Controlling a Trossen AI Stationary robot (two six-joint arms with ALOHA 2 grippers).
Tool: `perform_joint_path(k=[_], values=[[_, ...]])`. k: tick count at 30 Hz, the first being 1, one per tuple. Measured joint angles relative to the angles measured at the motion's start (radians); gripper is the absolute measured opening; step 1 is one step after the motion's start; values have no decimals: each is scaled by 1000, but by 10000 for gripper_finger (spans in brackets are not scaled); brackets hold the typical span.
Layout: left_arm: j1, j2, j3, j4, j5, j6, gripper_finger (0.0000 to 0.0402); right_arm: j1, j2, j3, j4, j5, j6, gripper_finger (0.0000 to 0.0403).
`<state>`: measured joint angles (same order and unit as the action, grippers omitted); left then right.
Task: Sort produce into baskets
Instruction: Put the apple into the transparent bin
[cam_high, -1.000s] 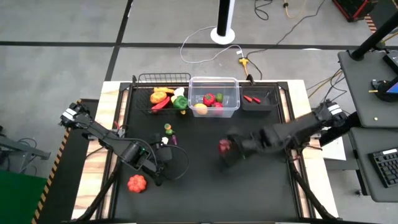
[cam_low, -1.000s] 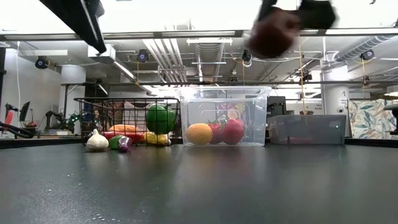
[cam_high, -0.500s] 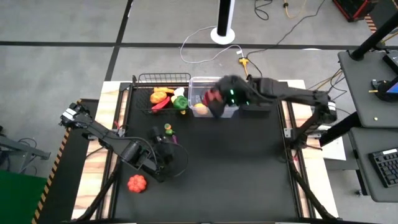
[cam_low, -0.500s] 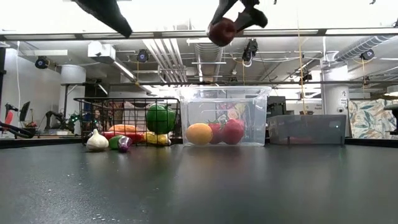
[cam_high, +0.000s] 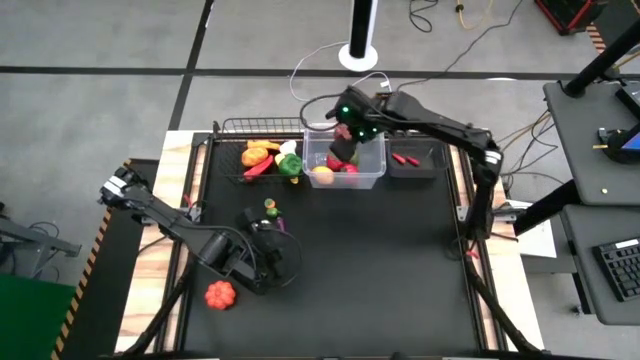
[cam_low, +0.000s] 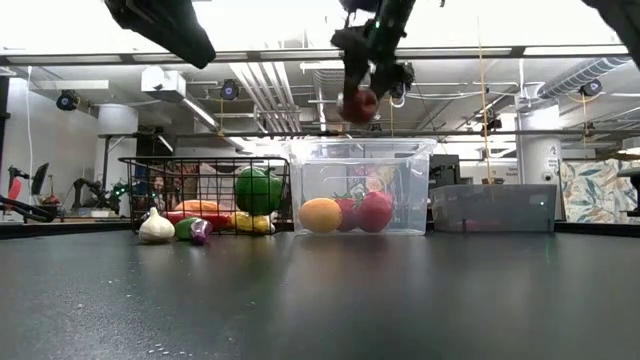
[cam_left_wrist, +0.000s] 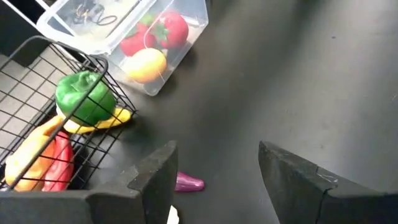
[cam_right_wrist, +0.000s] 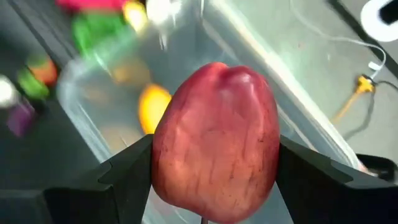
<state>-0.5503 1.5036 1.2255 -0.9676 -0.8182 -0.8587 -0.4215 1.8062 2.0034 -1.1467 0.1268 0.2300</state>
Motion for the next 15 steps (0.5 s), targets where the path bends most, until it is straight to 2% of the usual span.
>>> perform_joint_path(k=[5,15], values=[[-1,26,0,0,28,-27,205,-43,84,14,-150,-60,-149,281],[-12,44,-1,-5,45,-62,205,-84,137,-11,-125,-59,-113,281]])
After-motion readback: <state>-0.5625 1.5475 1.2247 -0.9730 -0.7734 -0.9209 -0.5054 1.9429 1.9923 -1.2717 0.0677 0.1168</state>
